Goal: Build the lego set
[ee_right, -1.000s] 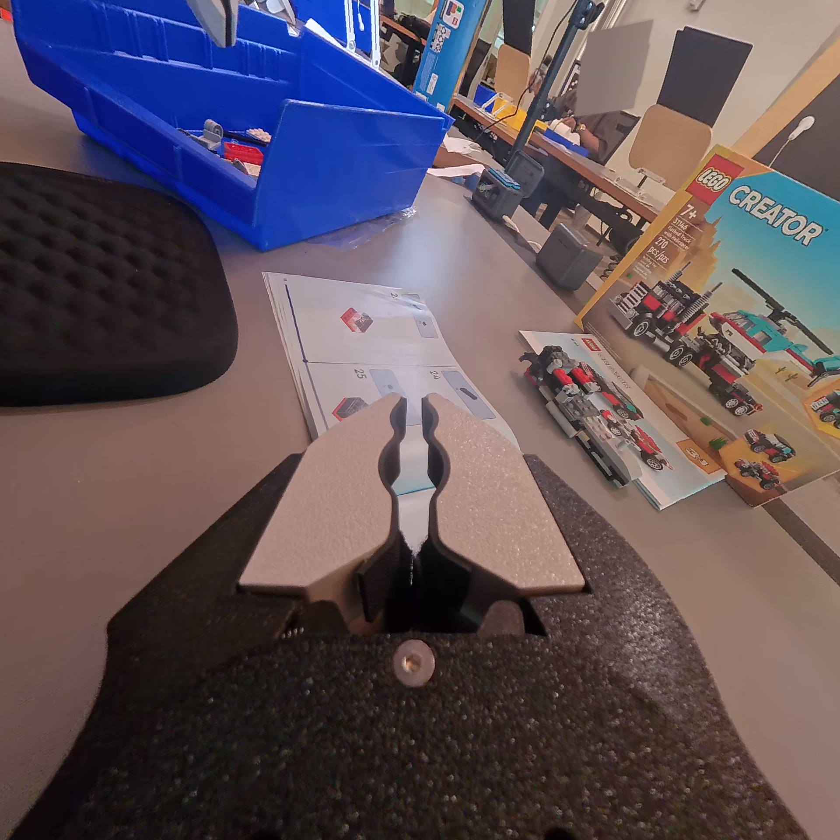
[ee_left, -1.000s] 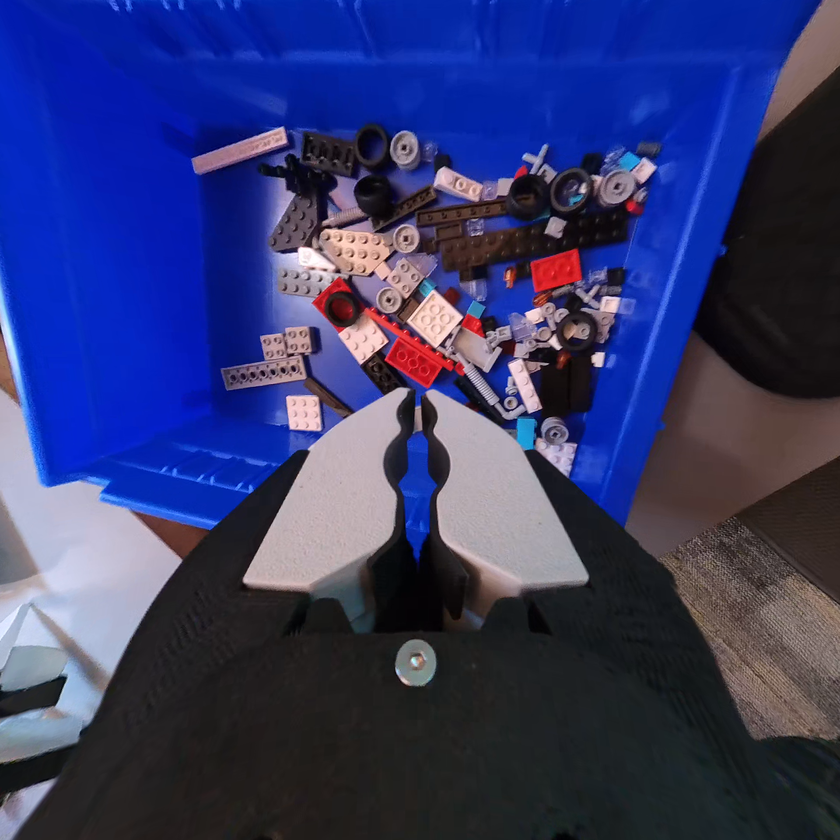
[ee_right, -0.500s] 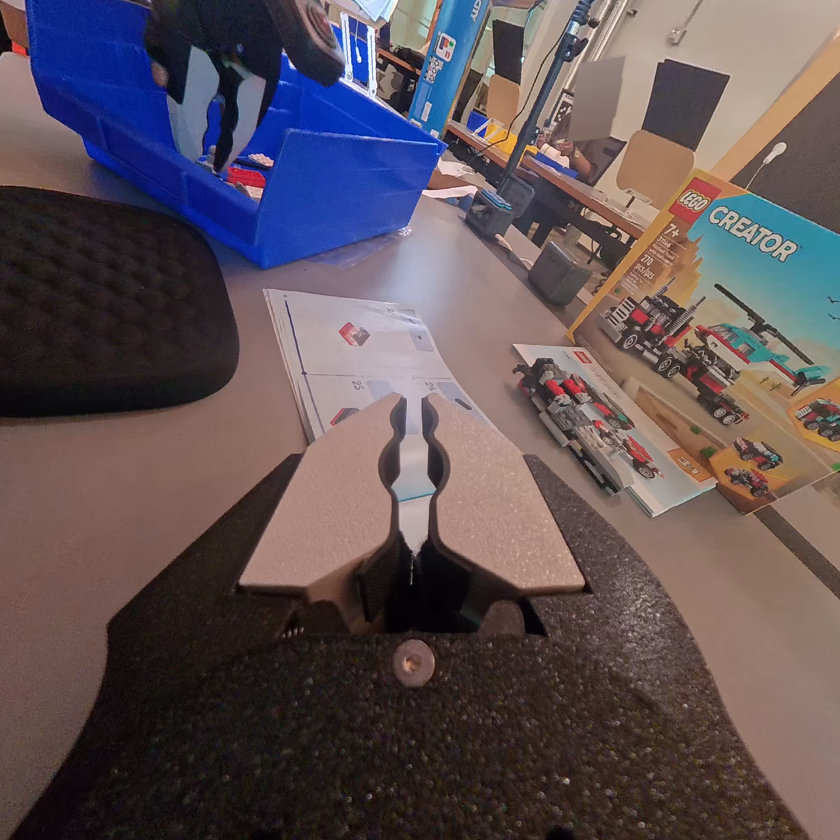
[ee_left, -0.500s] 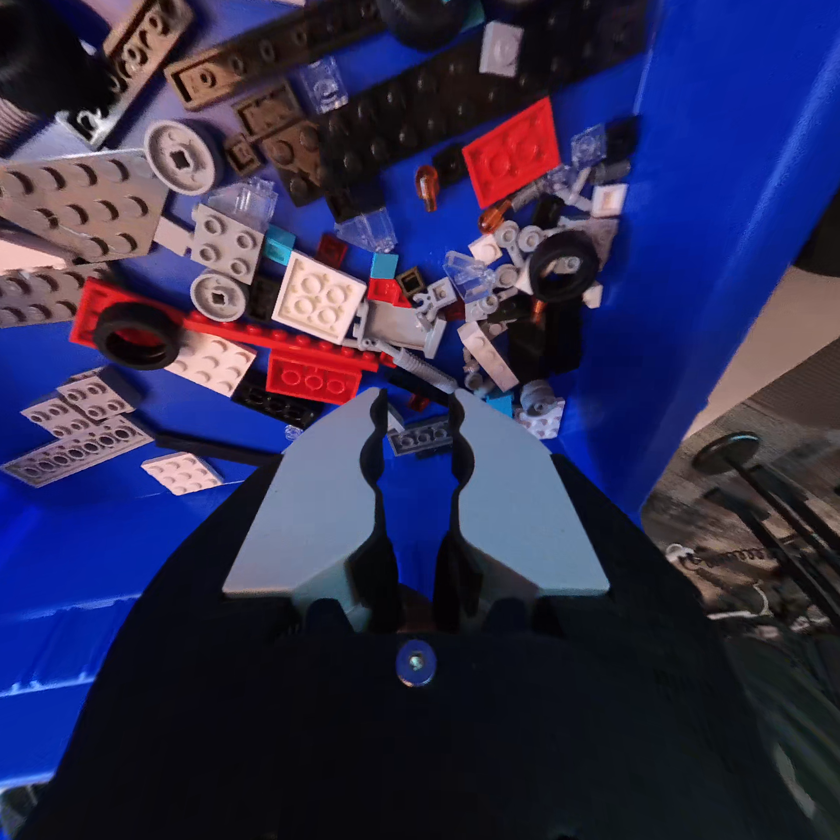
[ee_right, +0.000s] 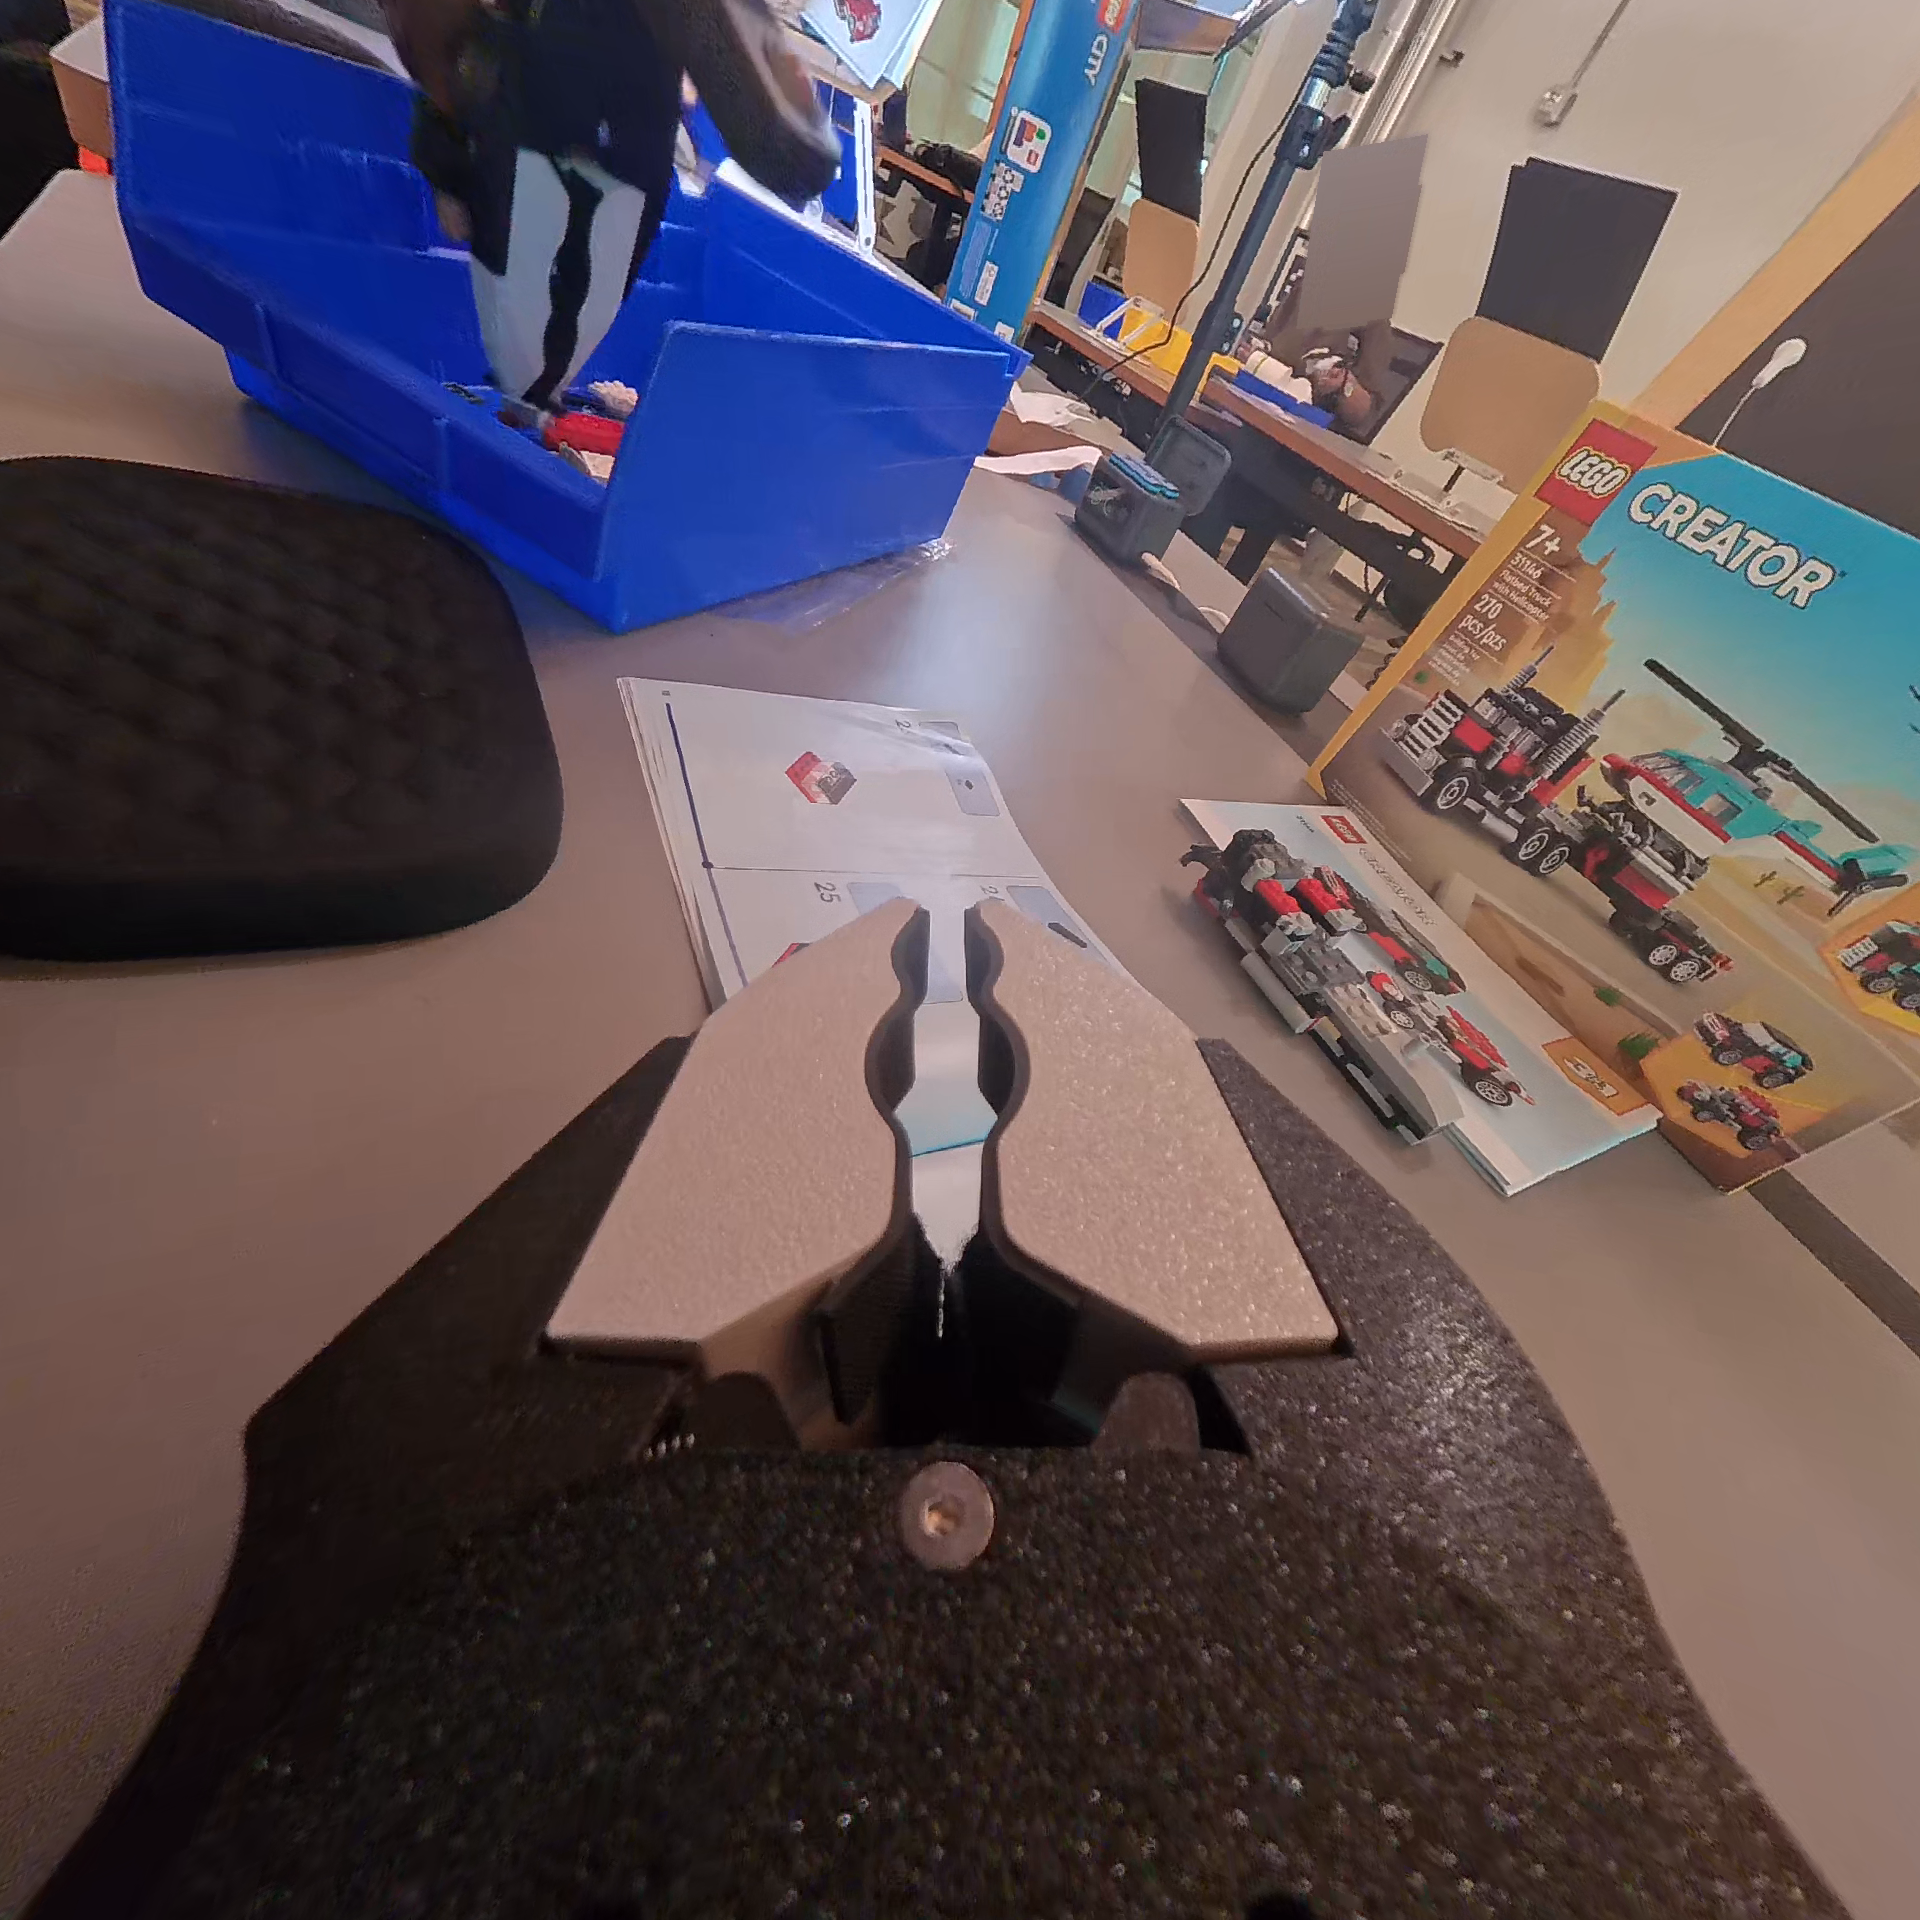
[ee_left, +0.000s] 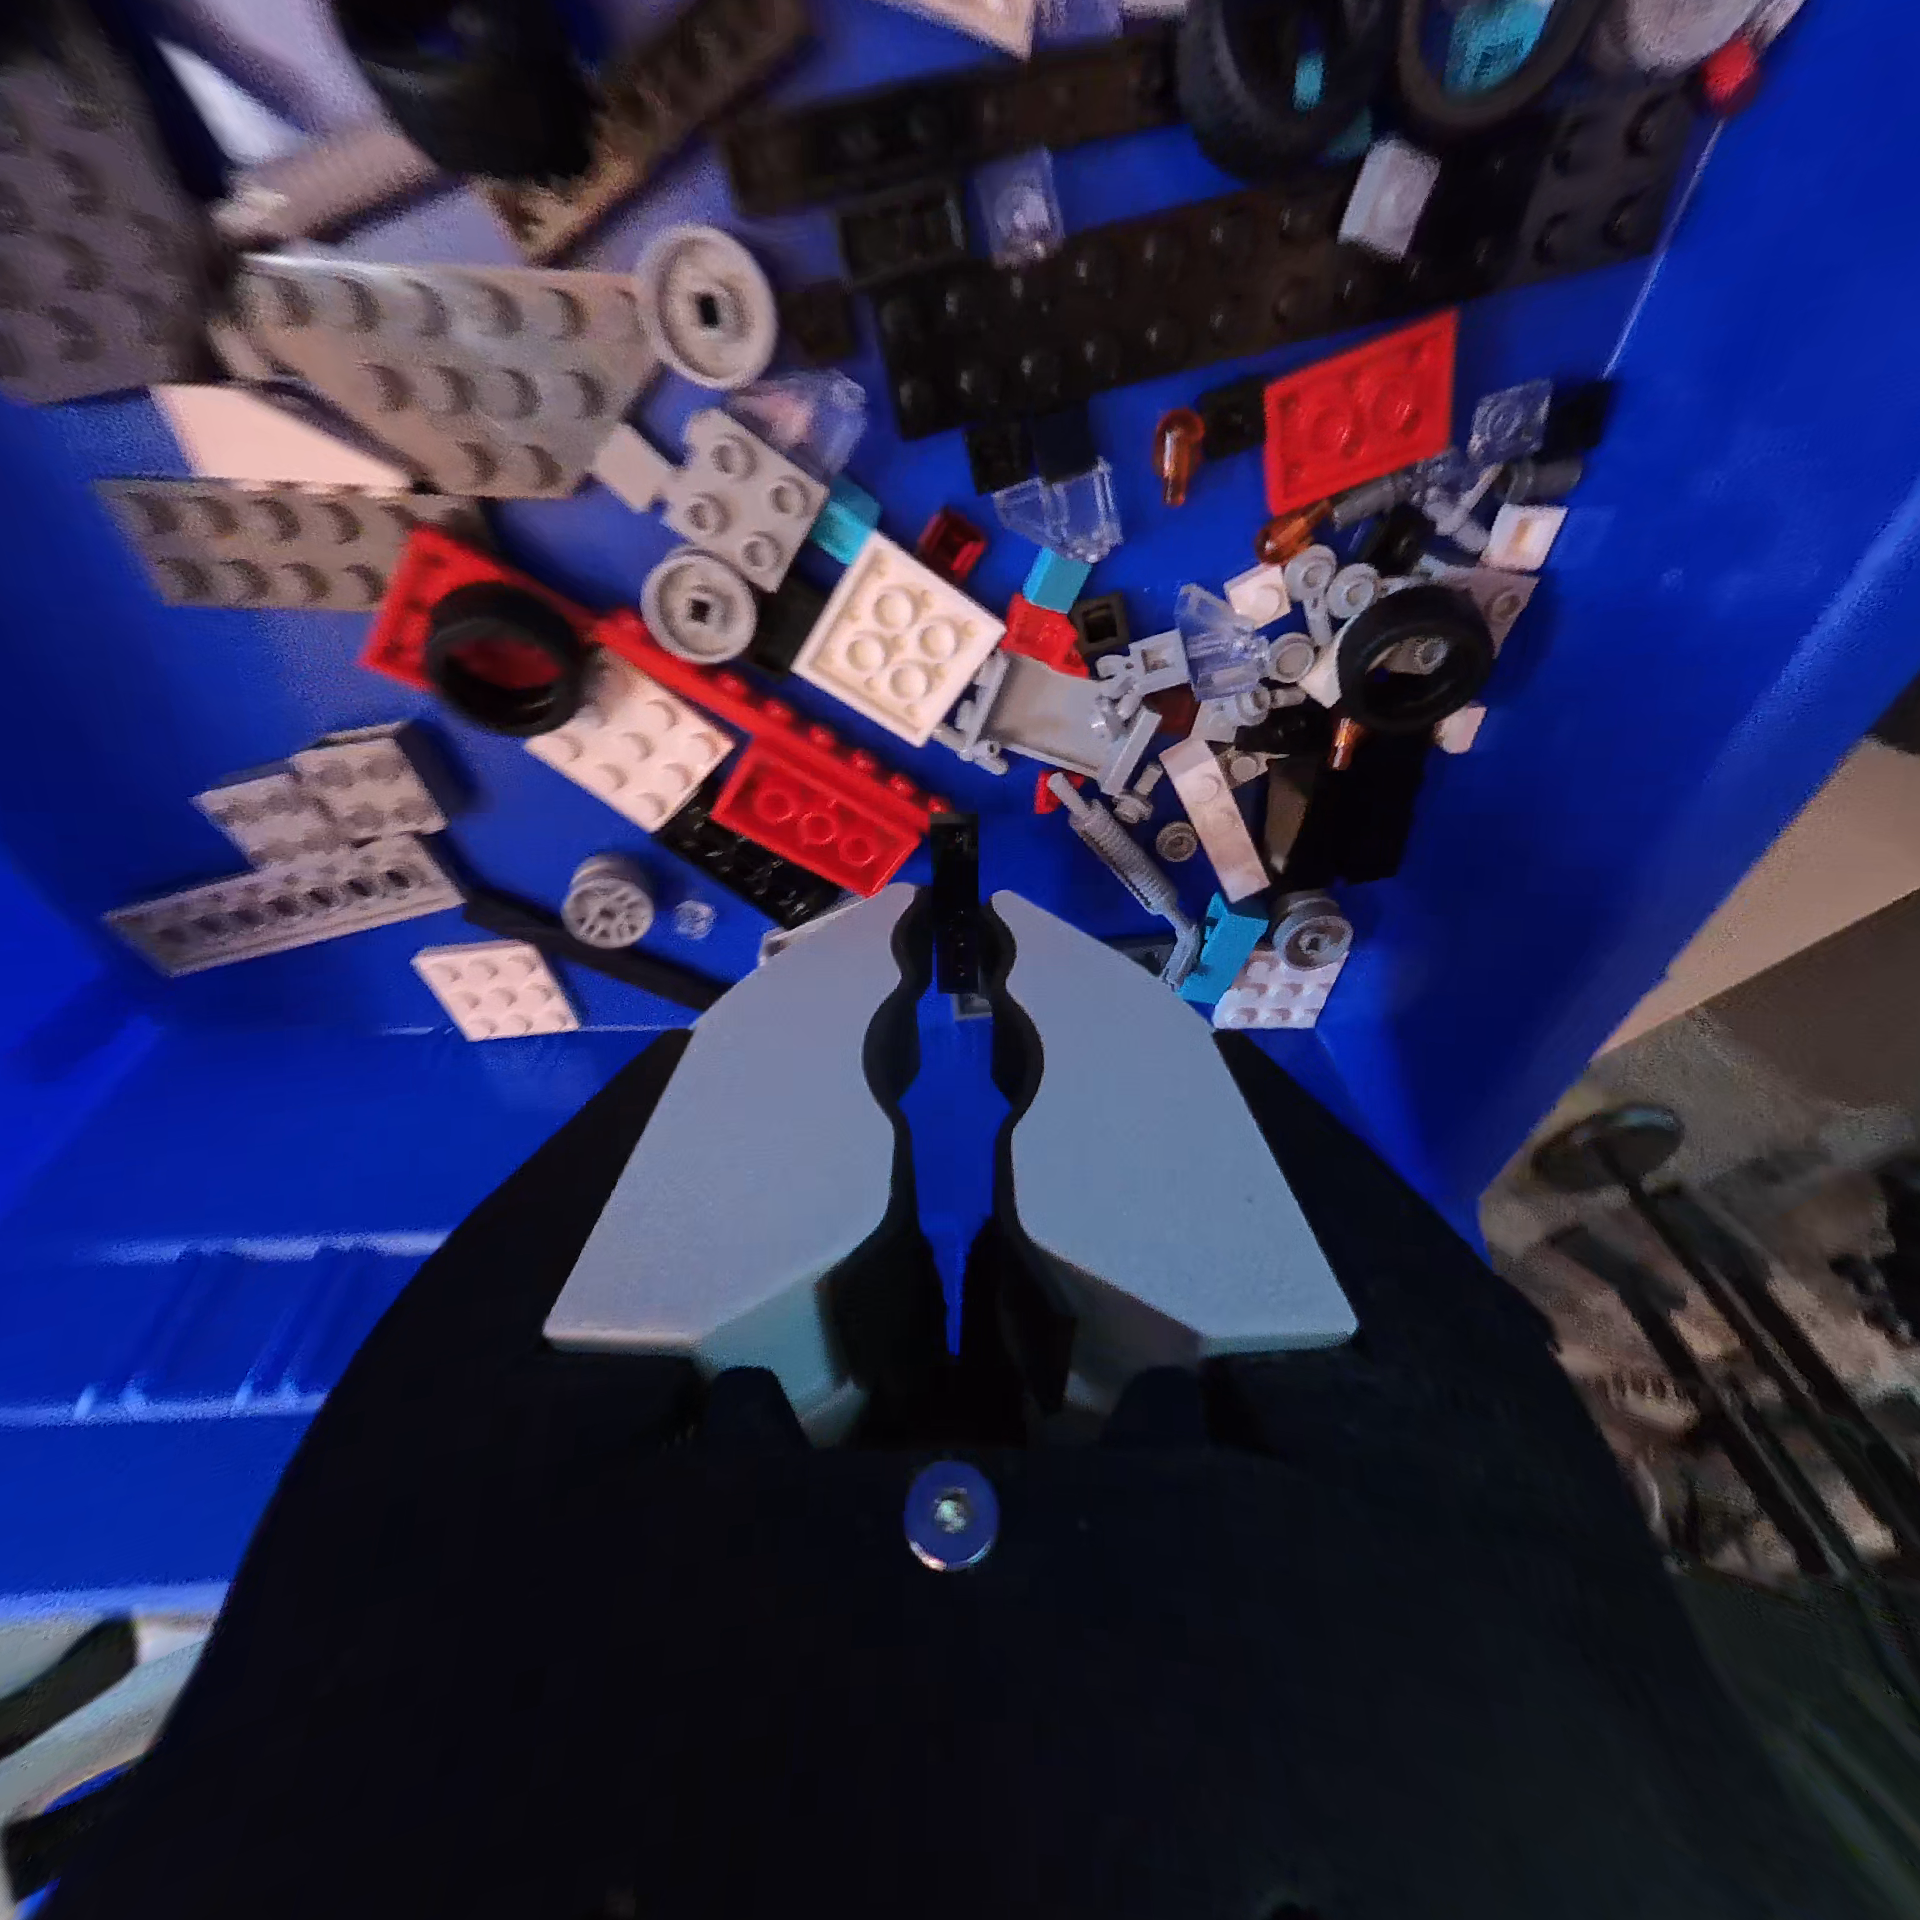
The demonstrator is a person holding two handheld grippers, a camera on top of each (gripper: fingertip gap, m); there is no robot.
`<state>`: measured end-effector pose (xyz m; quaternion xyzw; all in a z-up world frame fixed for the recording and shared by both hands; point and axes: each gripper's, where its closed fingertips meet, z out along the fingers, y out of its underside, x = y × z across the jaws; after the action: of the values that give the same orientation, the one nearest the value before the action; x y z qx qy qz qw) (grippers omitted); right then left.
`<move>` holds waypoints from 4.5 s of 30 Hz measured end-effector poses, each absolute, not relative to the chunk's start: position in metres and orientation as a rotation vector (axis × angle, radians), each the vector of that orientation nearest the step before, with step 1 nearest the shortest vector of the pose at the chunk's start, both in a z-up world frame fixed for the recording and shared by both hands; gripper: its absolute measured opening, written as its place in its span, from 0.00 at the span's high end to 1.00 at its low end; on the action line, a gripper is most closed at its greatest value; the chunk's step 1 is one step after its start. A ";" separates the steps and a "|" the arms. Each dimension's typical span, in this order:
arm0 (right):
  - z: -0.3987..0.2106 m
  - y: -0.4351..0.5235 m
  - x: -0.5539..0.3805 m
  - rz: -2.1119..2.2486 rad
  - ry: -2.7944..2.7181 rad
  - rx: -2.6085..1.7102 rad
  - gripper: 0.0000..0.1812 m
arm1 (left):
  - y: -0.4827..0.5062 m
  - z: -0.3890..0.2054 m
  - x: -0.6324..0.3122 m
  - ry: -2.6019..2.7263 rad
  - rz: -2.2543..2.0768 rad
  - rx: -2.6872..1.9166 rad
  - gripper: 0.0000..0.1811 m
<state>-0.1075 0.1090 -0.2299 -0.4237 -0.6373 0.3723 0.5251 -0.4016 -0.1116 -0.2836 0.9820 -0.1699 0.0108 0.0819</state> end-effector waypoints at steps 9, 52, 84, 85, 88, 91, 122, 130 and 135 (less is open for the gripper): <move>-0.229 0.108 -0.108 0.892 -1.528 -1.001 0.96 | -0.028 -0.125 -0.356 -0.402 0.994 4.065 0.95; -0.229 0.106 -0.106 0.892 -1.541 -0.987 0.96 | -0.065 -0.241 -0.347 -0.599 -0.058 3.404 0.95; -0.235 0.107 -0.108 0.876 -1.568 -1.009 0.96 | -0.080 -0.198 -0.369 -0.351 -0.237 3.574 0.72; -0.235 0.108 -0.108 0.875 -1.568 -1.010 0.96 | -0.080 -0.197 -0.370 -0.347 -0.251 3.595 0.73; -0.236 0.108 -0.109 0.869 -1.568 -1.014 0.96 | -0.082 -0.197 -0.369 -0.347 -0.272 3.633 0.80; -0.237 0.108 -0.110 0.859 -1.576 -1.016 0.96 | -0.086 -0.198 -0.369 -0.364 -0.274 3.646 0.81; -0.242 0.108 -0.111 0.799 -1.607 -1.006 0.96 | -0.003 -0.271 -0.379 -1.306 0.132 3.223 0.68; -0.243 0.107 -0.111 0.802 -1.613 -1.006 0.96 | -0.030 -0.297 -0.418 -1.239 -0.129 3.006 1.00; -0.244 0.106 -0.111 0.803 -1.624 -1.002 0.96 | -0.045 -0.286 -0.436 -1.099 -0.198 3.083 0.99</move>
<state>-0.1114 0.1058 -0.2439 -0.4163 -0.6745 0.3335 0.5104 -0.4361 -0.0451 -0.2859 0.9380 -0.3344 -0.0603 -0.0685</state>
